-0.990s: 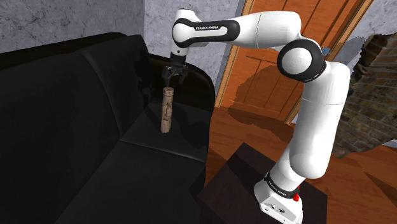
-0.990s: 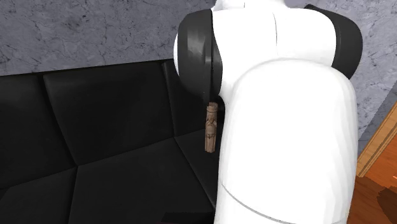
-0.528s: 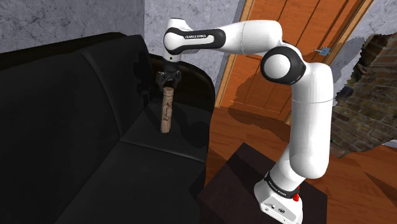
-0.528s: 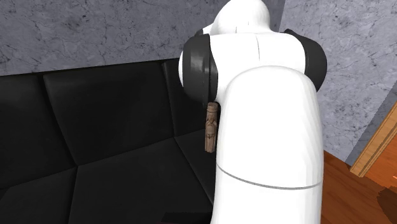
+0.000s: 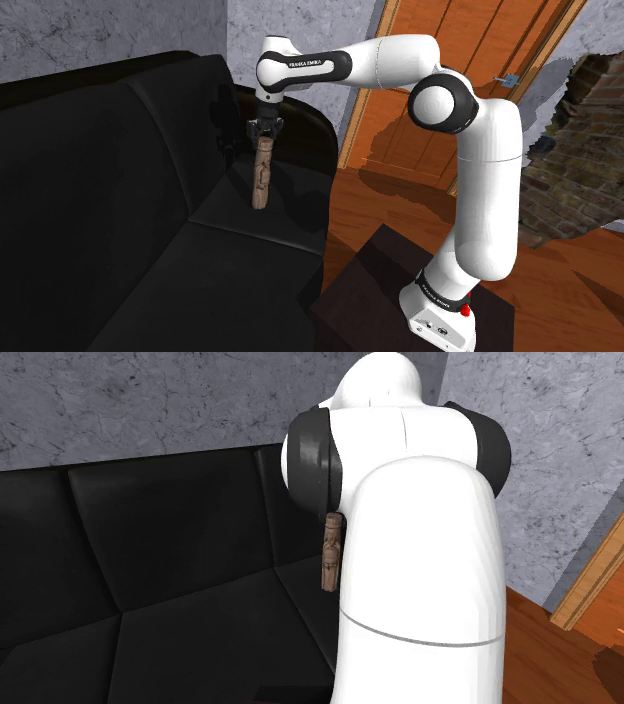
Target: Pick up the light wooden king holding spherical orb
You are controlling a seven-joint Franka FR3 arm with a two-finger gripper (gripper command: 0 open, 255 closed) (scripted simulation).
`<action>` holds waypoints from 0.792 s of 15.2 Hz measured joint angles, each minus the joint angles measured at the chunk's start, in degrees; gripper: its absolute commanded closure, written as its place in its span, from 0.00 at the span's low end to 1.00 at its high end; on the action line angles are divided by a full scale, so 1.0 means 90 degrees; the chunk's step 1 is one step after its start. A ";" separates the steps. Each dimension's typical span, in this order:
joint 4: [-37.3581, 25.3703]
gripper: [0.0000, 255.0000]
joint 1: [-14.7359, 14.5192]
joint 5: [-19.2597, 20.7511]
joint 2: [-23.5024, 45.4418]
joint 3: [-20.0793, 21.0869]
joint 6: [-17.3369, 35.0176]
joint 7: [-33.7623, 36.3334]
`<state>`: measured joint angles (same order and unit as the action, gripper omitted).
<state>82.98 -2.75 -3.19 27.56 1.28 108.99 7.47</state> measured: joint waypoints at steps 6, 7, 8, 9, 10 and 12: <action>0.0011 1.00 0.0000 0.0001 -0.0006 -0.0001 0.0008 0.0000; -0.0007 1.00 0.0002 0.0001 -0.0011 -0.0001 -0.0026 -0.0001; -0.0075 1.00 -0.0001 0.0002 -0.0005 0.0000 -0.0093 0.0006; -0.0092 1.00 0.0001 0.0002 -0.0029 0.0000 -0.0136 0.0006; -0.0150 1.00 0.0002 0.0004 -0.0049 -0.0001 -0.0216 0.0010; -0.0292 1.00 0.0010 0.0004 -0.0070 -0.0003 -0.0379 0.0009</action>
<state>80.35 -2.66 -3.15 26.92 1.24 105.58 7.55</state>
